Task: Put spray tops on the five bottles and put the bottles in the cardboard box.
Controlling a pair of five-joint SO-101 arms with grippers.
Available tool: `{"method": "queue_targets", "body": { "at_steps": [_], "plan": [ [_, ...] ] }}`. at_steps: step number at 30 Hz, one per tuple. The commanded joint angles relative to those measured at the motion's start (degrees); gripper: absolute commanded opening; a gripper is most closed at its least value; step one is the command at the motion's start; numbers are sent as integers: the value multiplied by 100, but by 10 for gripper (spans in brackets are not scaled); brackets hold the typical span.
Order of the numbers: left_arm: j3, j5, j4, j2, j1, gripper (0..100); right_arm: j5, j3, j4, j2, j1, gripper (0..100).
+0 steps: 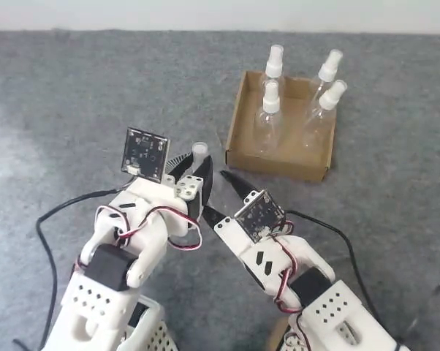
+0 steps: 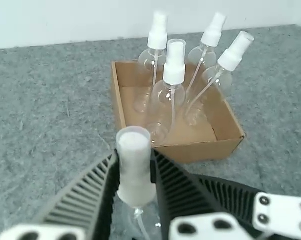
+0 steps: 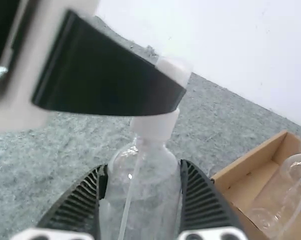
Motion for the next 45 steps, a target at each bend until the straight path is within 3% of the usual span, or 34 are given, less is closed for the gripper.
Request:
{"method": "queue_targets", "body": {
  "at_steps": [1,4,7,15,26,40,45],
  "plan": [
    [-101,-97,62,9,-44,130,-79,-211,-286,-497,330,6],
    [-268,-88,88,9,-44,248,-70,-105,-462,-523,321,6],
    [-356,-79,62,9,-44,295,-44,9,-690,-488,321,6],
    [-699,-62,97,9,-475,294,-44,18,-681,-488,321,6],
    [-602,-97,519,9,-466,294,-35,-9,-690,-488,400,6],
    [-365,-114,536,9,-475,294,-70,-536,-655,-479,1499,6],
    [-251,-123,501,9,-440,294,-88,-1521,505,-470,1754,6]
  ]
}}
